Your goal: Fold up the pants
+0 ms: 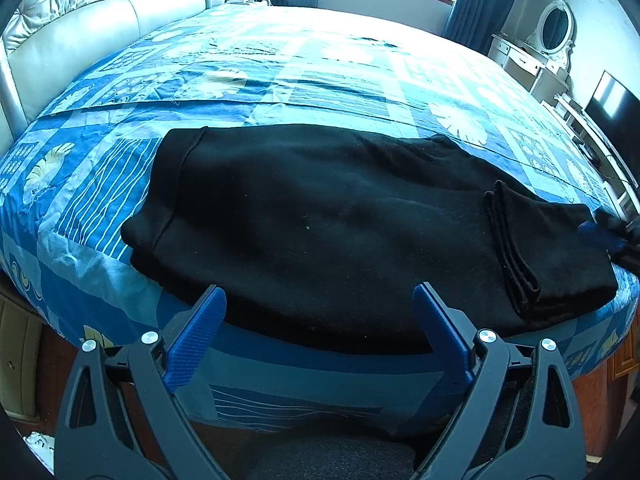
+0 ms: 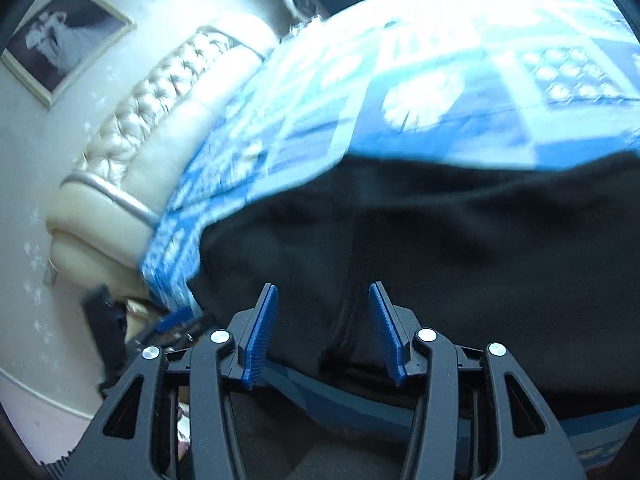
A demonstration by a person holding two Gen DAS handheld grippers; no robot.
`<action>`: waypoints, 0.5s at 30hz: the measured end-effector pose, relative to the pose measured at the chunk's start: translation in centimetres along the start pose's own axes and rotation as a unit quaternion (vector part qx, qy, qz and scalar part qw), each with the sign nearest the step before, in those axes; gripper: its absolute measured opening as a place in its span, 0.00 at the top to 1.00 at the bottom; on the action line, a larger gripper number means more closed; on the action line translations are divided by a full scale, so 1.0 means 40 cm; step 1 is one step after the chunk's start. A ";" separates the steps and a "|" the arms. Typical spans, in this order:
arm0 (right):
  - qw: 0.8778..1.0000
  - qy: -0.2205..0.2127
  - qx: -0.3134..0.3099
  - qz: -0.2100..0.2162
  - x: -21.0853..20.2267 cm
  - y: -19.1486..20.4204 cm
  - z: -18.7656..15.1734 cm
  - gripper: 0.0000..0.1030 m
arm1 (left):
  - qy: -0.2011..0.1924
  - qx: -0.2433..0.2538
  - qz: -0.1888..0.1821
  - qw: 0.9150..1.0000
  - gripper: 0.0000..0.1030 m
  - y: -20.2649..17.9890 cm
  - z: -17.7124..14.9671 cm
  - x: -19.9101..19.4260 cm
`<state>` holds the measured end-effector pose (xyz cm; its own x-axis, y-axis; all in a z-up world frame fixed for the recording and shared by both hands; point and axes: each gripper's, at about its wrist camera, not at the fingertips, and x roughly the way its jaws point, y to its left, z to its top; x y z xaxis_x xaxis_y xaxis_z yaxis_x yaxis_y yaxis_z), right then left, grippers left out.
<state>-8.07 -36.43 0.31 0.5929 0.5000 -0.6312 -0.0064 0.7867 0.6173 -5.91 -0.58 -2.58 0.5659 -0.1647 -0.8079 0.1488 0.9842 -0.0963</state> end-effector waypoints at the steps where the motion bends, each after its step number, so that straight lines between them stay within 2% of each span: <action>1: 1.000 -0.020 0.006 -0.004 -0.044 -0.028 0.016 0.50 | 0.000 -0.003 -0.001 1.000 0.09 0.002 0.000 0.000; 4: 0.994 -0.087 0.053 -0.036 -0.176 -0.173 0.058 0.45 | 0.003 -0.008 -0.003 1.000 0.09 0.004 0.001 0.003; 6: 0.989 -0.106 0.100 -0.037 -0.216 -0.284 0.067 0.45 | 0.005 -0.011 -0.005 1.000 0.09 0.004 0.001 0.006; 8: 0.982 -0.103 0.155 -0.037 -0.216 -0.396 0.068 0.45 | 0.007 -0.013 -0.009 1.000 0.09 0.003 0.001 0.008; 10: 0.973 -0.089 0.211 -0.008 -0.181 -0.487 0.055 0.45 | 0.008 -0.014 -0.011 1.000 0.09 0.003 0.000 0.010; 12: 0.964 -0.077 0.254 0.028 -0.137 -0.539 0.037 0.45 | 0.009 -0.013 -0.011 1.000 0.09 0.002 -0.002 0.012; 15: 0.958 -0.060 0.276 0.053 -0.077 -0.569 0.024 0.45 | 0.014 -0.013 -0.011 1.000 0.09 0.003 -0.004 0.019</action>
<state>-8.99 -56.22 -11.33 0.7013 0.4947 -0.5133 0.3358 0.4059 0.8500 -5.60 -0.57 -3.30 0.5398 -0.1839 -0.8214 0.1388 0.9819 -0.1286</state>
